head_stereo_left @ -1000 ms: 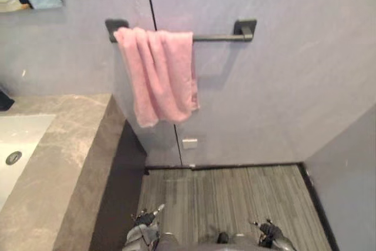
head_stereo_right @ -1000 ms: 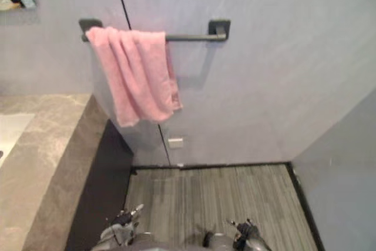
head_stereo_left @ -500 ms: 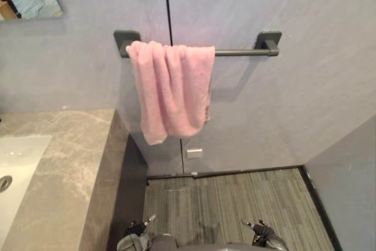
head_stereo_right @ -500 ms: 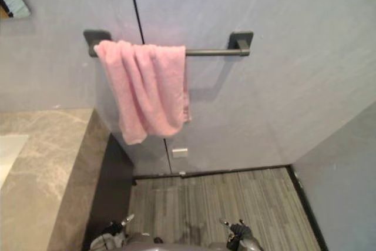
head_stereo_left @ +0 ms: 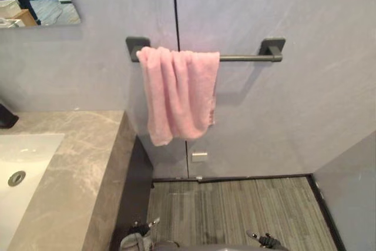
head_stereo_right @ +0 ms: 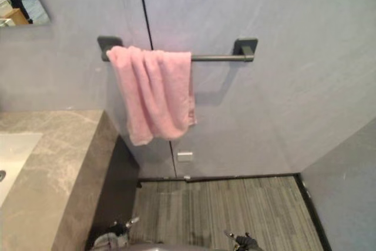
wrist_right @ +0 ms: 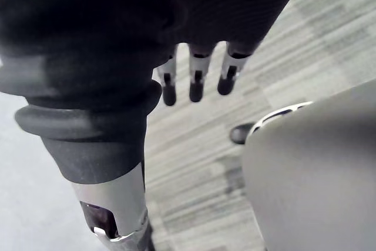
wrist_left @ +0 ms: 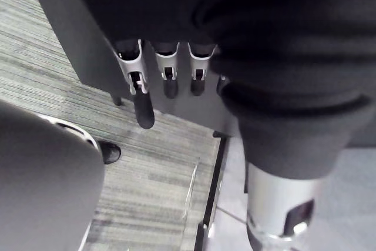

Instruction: Organize washtable

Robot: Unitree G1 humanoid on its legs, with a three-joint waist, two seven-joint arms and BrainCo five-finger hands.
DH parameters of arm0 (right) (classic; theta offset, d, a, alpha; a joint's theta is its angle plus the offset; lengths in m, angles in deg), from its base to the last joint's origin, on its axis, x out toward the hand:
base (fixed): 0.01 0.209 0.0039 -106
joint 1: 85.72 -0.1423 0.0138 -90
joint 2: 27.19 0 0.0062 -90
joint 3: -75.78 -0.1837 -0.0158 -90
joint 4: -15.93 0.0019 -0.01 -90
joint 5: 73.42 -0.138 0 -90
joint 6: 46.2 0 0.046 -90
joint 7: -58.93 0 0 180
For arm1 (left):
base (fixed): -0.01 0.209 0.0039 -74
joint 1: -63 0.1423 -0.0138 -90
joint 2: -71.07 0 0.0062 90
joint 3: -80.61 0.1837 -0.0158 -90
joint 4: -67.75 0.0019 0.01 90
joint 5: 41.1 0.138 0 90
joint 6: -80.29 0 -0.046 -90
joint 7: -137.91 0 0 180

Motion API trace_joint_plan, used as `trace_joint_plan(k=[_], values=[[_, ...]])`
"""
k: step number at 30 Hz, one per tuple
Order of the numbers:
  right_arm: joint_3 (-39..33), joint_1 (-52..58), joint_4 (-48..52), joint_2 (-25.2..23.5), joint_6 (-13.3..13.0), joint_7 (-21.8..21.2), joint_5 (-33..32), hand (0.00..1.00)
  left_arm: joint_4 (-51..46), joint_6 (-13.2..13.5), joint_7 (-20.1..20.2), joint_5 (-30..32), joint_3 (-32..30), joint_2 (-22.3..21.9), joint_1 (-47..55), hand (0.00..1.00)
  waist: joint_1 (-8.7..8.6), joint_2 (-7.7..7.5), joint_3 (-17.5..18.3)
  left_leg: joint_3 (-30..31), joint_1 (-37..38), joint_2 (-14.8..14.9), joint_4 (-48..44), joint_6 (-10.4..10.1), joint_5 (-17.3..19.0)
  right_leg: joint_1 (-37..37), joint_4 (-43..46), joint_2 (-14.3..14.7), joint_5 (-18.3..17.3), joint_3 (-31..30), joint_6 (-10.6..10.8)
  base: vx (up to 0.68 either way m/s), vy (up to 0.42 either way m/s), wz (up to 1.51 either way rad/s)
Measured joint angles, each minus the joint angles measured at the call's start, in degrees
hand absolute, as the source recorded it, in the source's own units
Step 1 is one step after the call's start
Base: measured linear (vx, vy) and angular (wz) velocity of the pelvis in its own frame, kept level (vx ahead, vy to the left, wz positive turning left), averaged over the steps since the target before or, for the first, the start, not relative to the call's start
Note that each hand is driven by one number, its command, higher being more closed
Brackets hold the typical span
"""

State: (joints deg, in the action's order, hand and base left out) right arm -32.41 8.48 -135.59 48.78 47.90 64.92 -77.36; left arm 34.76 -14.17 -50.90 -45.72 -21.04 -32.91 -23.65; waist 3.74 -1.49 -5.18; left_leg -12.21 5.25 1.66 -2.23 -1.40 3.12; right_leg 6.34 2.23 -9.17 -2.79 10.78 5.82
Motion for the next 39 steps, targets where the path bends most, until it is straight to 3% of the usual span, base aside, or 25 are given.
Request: trace_joint_plan(k=[7,18,30,39], values=[[0.0,0.4,0.2,0.7,-0.2,1.6,-0.1,0.0,-25.0,1.4,-5.4,-3.8,2.9,-2.2,9.1,0.0,0.3,-0.1,-0.2,3.1,0.2,-1.5,3.3,0.4,-2.3,-0.3,-1.0,-0.8,0.6,0.8,0.2,-0.07,0.018,0.1],[1.4,2.8,4.0,0.3,-0.4,3.0,0.0,0.0,-45.4,3.5,-8.1,-4.4,8.1,-2.4,10.7,0.0,0.22,0.33,-0.1,3.4,2.2,-1.7,6.3,0.4,-3.1,0.6,-1.6,-0.6,0.8,0.8,0.6,0.01,0.002,0.0],[2.7,2.9,4.5,0.3,-0.4,3.9,0.1,0.0,-54.2,3.8,-10.2,-4.5,10.0,-1.8,10.7,0.0,0.11,0.62,0.1,3.3,3.4,-1.2,6.4,0.4,-2.9,1.5,-2.1,0.0,0.8,0.1,0.5,-0.01,-0.019,-0.05],[3.5,3.0,4.5,0.9,-0.4,3.9,0.1,0.0,-60.3,3.8,-14.0,1.4,9.3,1.2,9.5,0.0,-0.05,0.84,0.5,2.7,3.5,-0.7,6.4,0.4,-3.0,1.3,-2.4,0.5,1.0,-0.5,0.2,-0.04,-0.018,-0.04]])
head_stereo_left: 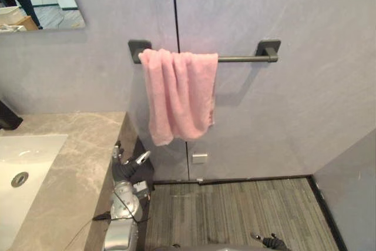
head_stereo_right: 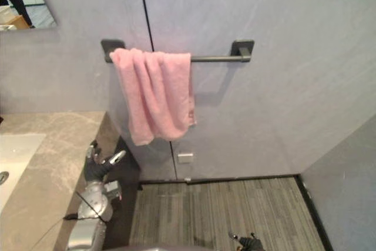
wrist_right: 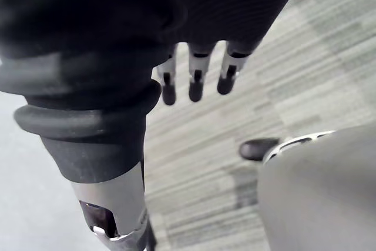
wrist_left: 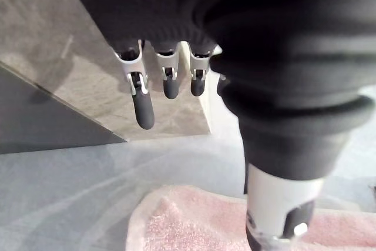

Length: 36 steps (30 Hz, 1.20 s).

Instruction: Organize washtable

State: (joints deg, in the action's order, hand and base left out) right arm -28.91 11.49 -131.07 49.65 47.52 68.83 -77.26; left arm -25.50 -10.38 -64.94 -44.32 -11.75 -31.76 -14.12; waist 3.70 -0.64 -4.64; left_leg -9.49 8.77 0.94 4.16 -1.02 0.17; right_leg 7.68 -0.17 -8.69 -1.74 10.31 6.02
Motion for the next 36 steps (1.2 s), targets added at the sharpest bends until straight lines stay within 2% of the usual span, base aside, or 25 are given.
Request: trace_joint_plan(k=[4,7,13,17,21,36], values=[[0.0,-0.1,-0.1,0.1,0.0,-0.1,0.1,0.0,0.0,0.0,-0.2,-0.1,-0.6,1.8,-2.0,0.0,-0.35,-0.07,0.0,0.0,0.0,0.0,0.2,0.0,0.0,-0.1,-0.2,0.1,0.2,-0.1,0.1,0.0,0.0,0.0],[0.0,-0.6,-0.5,0.1,0.0,-0.1,0.1,0.0,1.5,0.0,0.1,-0.9,-1.8,5.2,-4.6,0.0,-1.38,-0.07,0.3,-0.3,-0.1,0.0,0.7,0.0,0.0,0.0,-1.4,0.3,0.9,-0.4,-0.2,0.0,-0.01,-0.05],[0.0,-0.8,-0.6,1.1,0.1,-0.1,2.0,0.0,6.4,0.0,0.3,-2.8,-3.1,8.9,-10.6,0.0,-1.59,-0.1,0.6,-1.4,-0.1,0.0,1.1,0.0,0.0,-0.6,-2.1,0.5,1.5,-1.5,-0.5,-0.01,-0.018,-0.1],[0.0,-1.3,-0.6,2.1,0.1,-0.2,2.2,0.0,8.2,0.0,0.3,-2.9,-3.2,9.6,-12.9,0.0,-1.73,-0.1,0.7,-1.9,-0.5,-0.1,1.1,0.0,0.0,-1.2,-2.5,0.6,2.1,-2.5,-1.0,-0.04,-0.019,-0.11],[0.0,-1.5,-0.6,2.1,0.1,-0.2,2.2,0.0,8.8,0.0,0.4,-3.4,-3.4,11.0,-13.1,0.0,-2.75,-0.57,1.0,-2.3,-1.1,-0.1,1.1,0.0,0.0,-1.9,-3.1,0.6,2.7,-2.9,-1.1,-0.04,-0.021,-0.07],[0.0,-2.3,-0.6,2.1,0.2,-0.3,2.4,0.0,15.4,0.0,2.6,-5.1,-0.2,13.4,-20.9,0.0,-3.05,-1.12,1.4,-3.2,-1.9,-0.2,1.2,0.0,0.0,-3.0,-4.1,0.6,3.7,-4.1,-0.7,-0.02,-0.018,-0.04]])
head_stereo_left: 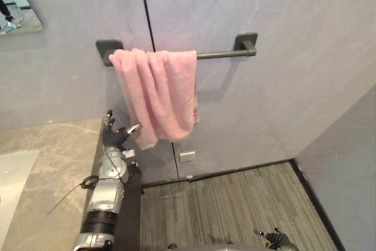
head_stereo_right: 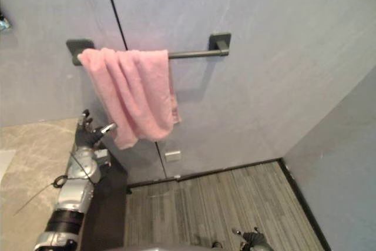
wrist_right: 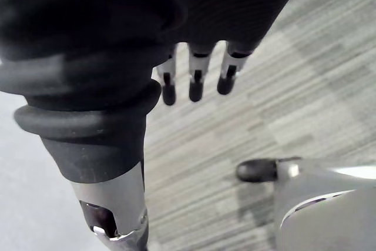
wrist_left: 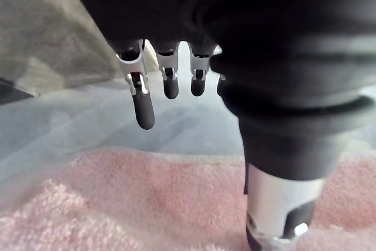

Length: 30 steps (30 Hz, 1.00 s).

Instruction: Organize washtable

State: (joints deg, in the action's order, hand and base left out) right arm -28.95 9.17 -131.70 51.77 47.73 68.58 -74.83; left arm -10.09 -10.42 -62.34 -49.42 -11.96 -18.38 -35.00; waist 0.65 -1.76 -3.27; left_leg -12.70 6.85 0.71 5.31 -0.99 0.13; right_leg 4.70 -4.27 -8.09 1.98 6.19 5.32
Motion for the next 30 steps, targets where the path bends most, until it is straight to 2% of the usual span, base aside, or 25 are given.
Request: trace_joint_plan(k=[6,20,25,29,30], values=[[0.0,-0.4,0.0,0.0,0.0,0.0,0.0,0.0,4.3,-0.1,0.0,0.0,1.2,0.1,-2.8,0.0,-0.98,-0.2,0.1,-0.1,-0.1,-0.1,0.0,0.0,0.0,-0.1,-0.2,0.0,0.3,-0.1,-0.3,-0.01,-0.005,0.0],[-1.1,-0.6,0.0,-0.1,0.0,0.0,1.9,0.0,5.4,-0.1,0.3,-0.7,6.5,0.7,-3.4,0.0,-1.33,-0.47,0.2,-1.4,-1.5,-0.6,0.0,0.0,0.0,-2.0,-1.0,-0.4,1.7,-1.8,0.1,-0.05,-0.022,-0.06],[-1.0,-0.6,0.0,-0.2,0.0,0.0,1.9,0.0,6.5,-0.2,1.6,-0.6,8.8,0.8,-5.4,0.0,-1.58,-0.76,0.4,-1.7,-2.3,-0.9,0.0,0.1,-0.1,-3.0,-1.3,-0.7,2.1,-2.3,0.1,-0.02,-0.012,-0.03],[-1.0,-0.7,0.0,-0.2,0.0,0.0,1.9,0.0,8.9,-0.3,1.4,-0.6,9.0,1.9,-8.2,0.0,-2.72,-1.04,0.5,-1.9,-2.6,-1.0,0.0,0.1,-0.1,-3.5,-1.3,-0.7,2.2,-2.8,0.1,-0.02,-0.021,-0.06],[-1.0,-0.8,0.0,-0.2,0.0,0.1,1.9,0.0,9.1,-0.3,1.4,-0.6,9.0,2.4,-9.0,1.0,-2.93,-1.1,0.5,-2.2,-2.9,-1.0,0.0,0.1,-0.1,-4.0,-1.3,-0.6,2.4,-3.1,0.2,-0.02,-0.025,-0.1]])
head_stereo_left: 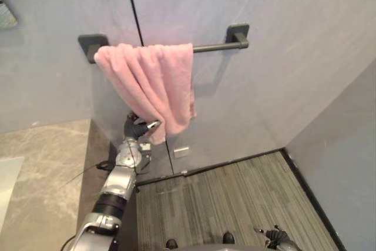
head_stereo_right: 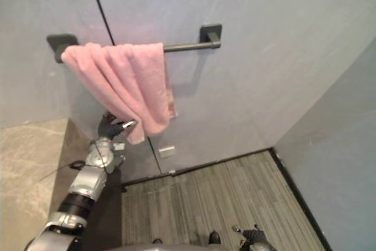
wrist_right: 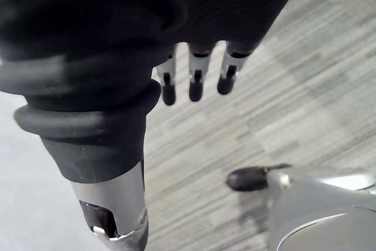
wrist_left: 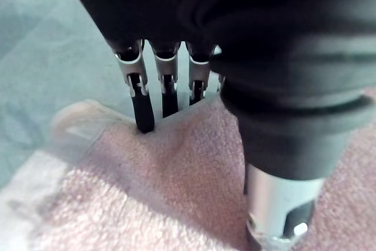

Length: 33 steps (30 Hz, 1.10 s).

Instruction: Organize washtable

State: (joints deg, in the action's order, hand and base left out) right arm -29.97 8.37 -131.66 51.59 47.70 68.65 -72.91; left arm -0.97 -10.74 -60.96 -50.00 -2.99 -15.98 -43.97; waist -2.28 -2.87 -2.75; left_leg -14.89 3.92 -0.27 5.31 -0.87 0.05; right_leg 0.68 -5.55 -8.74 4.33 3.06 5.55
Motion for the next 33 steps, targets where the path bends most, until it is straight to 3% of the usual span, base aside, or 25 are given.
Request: trace_joint_plan(k=[9,18,22,27,33], values=[[0.0,-0.2,0.0,0.0,0.0,0.0,0.0,0.0,2.4,0.0,-0.3,-0.1,0.0,0.3,-2.9,1.0,-1.46,-0.1,0.0,-0.2,-0.1,0.0,0.0,0.0,0.0,-0.4,-0.1,0.1,0.6,-0.3,-0.8,-0.02,-0.029,-0.05],[0.1,0.3,0.7,0.0,-0.1,0.1,-0.2,0.0,3.9,0.0,-1.3,-0.5,-2.3,0.3,-4.5,1.0,-1.83,-0.86,-0.2,-1.7,0.5,0.0,0.0,0.0,0.0,-0.8,-0.2,0.1,1.1,-1.8,-0.7,-0.05,-0.025,-0.1],[1.6,0.9,8.2,0.1,-0.1,0.2,-1.2,0.0,3.6,0.0,-1.3,-0.6,-3.0,0.3,-4.2,1.0,-1.82,-0.86,-0.2,-1.7,0.5,0.0,0.0,0.0,0.0,-0.8,-0.2,0.1,1.1,-1.9,-0.6,-0.01,-0.008,0.0],[3.5,0.6,24.8,0.3,-1.4,0.2,-2.8,0.0,-1.5,0.0,-1.2,-0.7,-4.8,0.2,-1.0,1.0,-1.65,-0.89,-0.2,-1.5,0.6,0.0,0.0,0.0,0.0,-0.8,-0.1,0.1,1.2,-1.9,-0.6,0.0,0.0,0.0],[7.3,-3.5,33.2,0.4,-3.5,0.0,-5.7,0.0,-6.7,0.1,-0.5,-0.7,-4.9,-1.0,1.6,1.0,-1.28,-1.05,-0.2,-1.6,0.6,0.0,-0.1,0.0,0.1,-1.0,0.0,0.1,1.5,-2.7,0.0,-0.02,-0.014,-0.04]])
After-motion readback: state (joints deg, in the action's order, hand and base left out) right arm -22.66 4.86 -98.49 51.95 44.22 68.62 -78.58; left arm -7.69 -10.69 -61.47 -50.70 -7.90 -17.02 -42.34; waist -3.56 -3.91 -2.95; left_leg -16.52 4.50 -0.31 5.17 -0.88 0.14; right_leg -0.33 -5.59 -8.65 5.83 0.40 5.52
